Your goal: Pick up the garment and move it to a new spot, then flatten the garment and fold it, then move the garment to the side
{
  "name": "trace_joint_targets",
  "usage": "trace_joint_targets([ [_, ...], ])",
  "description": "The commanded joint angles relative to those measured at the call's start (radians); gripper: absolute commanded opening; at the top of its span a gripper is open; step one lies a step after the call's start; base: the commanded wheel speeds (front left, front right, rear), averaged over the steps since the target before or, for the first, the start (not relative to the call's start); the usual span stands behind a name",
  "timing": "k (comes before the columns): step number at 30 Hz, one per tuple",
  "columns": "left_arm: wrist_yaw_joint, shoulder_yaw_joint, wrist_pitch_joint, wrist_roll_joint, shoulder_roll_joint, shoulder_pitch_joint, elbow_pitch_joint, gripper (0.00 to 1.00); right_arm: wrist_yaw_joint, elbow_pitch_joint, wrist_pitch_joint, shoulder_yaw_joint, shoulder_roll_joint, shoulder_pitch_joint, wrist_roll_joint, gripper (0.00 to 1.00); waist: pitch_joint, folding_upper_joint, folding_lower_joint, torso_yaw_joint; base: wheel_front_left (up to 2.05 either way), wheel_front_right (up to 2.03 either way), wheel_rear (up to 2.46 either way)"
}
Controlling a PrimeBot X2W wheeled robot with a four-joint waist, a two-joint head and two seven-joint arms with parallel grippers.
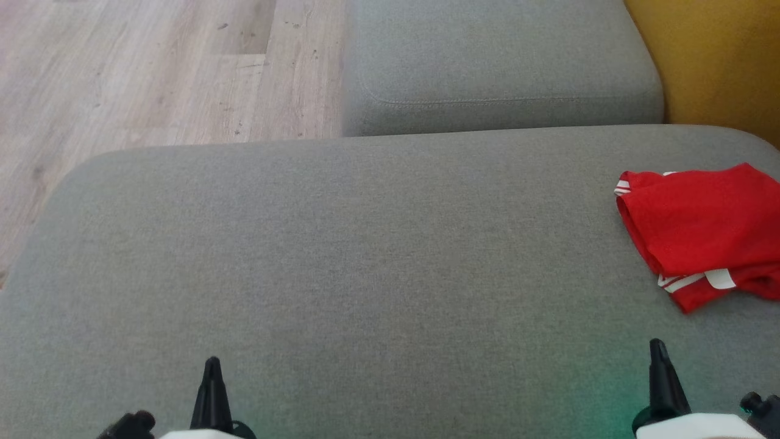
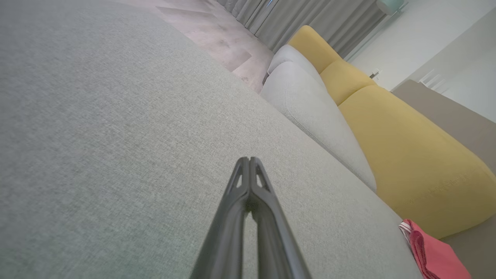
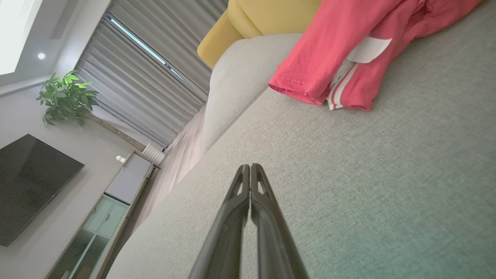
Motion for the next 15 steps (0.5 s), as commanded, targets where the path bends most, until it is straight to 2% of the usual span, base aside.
trace_joint_targets([
  [1, -0.011, 0.031, 0.004, -0.031, 0.009, -0.061, -0.024, 0.00, 0.000, -0.029, 0.007, 0.001, -0.022, -0.065, 0.032, 0.00, 0.002, 0.0000, -0.0001, -0.001, 0.00, 0.00, 0.00],
  [15, -0.041, 0.077, 0.042, -0.199, 0.011, -0.101, -0.010, 0.00, -0.001, -0.021, 0.046, -0.013, -0.025, -0.113, 0.193, 0.00, 0.017, 0.0000, -0.0001, -0.013, 0.00, 0.00, 0.00],
])
